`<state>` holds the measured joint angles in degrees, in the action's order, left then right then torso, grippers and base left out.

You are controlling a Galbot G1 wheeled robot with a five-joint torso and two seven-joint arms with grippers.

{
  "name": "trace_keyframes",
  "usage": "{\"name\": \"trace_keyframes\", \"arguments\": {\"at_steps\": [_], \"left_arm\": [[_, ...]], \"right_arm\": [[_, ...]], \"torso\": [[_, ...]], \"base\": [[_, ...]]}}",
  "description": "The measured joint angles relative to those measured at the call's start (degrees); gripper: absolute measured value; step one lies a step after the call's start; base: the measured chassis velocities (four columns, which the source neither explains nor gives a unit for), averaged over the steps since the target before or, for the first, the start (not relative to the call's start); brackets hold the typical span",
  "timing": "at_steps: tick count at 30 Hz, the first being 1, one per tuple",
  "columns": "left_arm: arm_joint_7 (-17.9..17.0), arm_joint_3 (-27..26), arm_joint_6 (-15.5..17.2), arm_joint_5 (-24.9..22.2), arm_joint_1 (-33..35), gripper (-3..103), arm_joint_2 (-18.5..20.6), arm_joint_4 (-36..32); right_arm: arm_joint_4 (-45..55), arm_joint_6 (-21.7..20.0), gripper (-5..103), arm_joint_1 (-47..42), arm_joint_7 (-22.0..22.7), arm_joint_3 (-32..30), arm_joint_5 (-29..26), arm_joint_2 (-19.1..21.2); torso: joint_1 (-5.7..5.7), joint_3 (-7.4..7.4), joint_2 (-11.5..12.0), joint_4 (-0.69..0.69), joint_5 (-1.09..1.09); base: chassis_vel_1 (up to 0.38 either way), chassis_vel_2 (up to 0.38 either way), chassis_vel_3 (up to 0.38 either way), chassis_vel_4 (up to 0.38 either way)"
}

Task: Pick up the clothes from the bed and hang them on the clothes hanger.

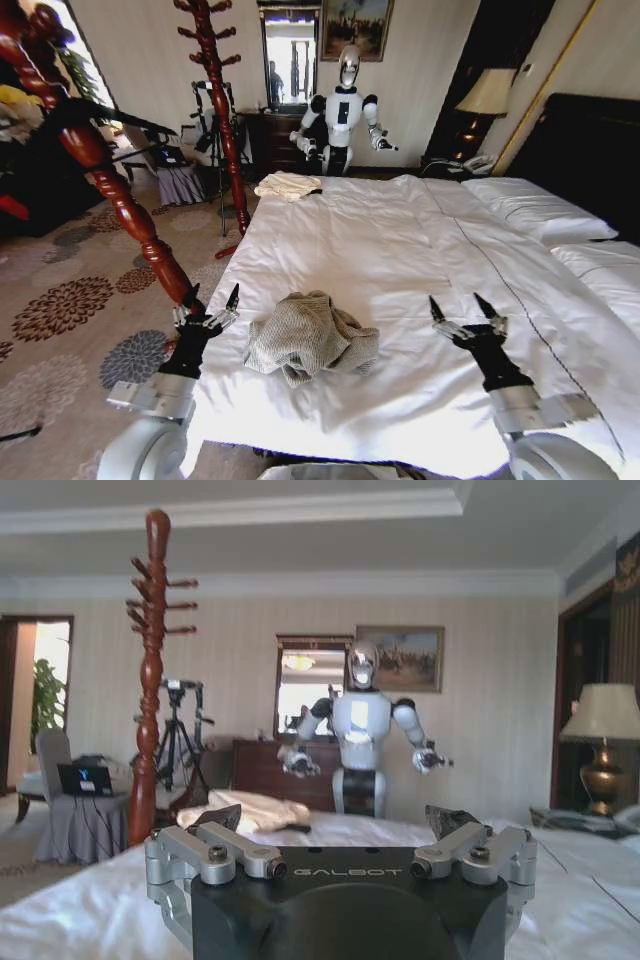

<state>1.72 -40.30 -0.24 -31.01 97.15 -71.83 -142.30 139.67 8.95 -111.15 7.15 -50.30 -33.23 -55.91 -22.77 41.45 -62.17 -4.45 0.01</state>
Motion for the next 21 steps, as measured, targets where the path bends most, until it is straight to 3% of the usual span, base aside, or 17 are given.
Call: {"name": "trace_keyframes", "arguments": {"at_steps": [4,10,21], "left_arm": [[-0.5,-1.9,1.5,-2.4,0.1,100,1.6,-1.0],[0.0,1.4,0.2,3.2,1.6,100,-2.3,2.5],[0.0,2.1,-1.4,6.3,3.4,100,-3.1,4.8]], "right_arm": [[3.3,-0.1,100,0.2,1.4,-0.1,-2.1,0.3],[-1.2,-0.6,100,0.2,4.7,4.2,1.6,-2.1],[-3.8,-1.3,100,0.3,8.0,8.5,3.6,-5.1]], "torso": [[0.0,0.0,0.0,-0.02,-0.03],[0.0,0.0,0.0,-0.01,0.0],[0.0,0.0,0.0,-0.01,-0.01]], "base": [[0.0,0.0,0.0,0.0],[0.0,0.0,0.0,0.0],[0.0,0.0,0.0,0.0]]}}
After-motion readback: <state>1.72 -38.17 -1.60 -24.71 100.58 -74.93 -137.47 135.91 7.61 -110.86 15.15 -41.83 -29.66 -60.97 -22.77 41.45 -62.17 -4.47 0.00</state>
